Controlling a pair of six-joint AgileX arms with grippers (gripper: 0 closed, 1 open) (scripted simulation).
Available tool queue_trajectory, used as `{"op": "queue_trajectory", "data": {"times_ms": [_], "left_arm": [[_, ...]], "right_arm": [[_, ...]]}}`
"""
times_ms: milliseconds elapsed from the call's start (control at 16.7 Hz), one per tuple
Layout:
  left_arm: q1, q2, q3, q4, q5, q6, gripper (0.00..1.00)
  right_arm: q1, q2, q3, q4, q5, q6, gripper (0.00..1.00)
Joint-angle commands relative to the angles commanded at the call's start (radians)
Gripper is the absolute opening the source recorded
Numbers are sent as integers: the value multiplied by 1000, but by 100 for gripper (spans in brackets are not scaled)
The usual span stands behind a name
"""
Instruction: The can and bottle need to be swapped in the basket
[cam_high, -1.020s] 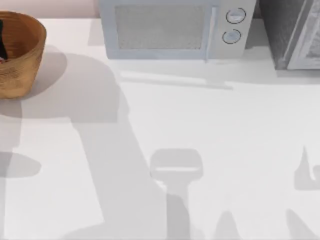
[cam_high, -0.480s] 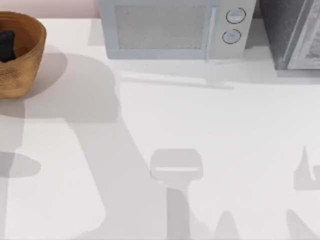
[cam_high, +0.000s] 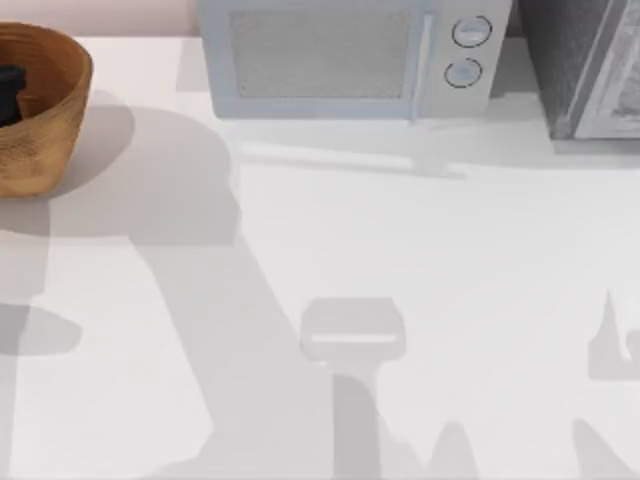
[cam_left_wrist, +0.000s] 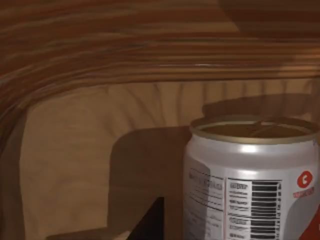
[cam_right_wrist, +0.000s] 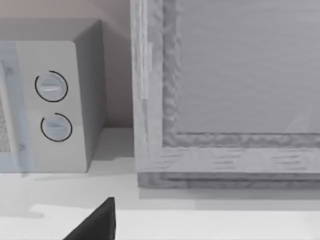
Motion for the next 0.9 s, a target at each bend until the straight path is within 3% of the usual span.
{"op": "queue_trajectory", "data": {"times_ms": [420, 900], "left_arm": [[0, 0, 0, 0, 0, 0, 2], [0, 0, 0, 0, 0, 0, 0]], "right_arm": [[0, 0, 0, 0, 0, 0, 100], [0, 0, 0, 0, 0, 0, 100]]}}
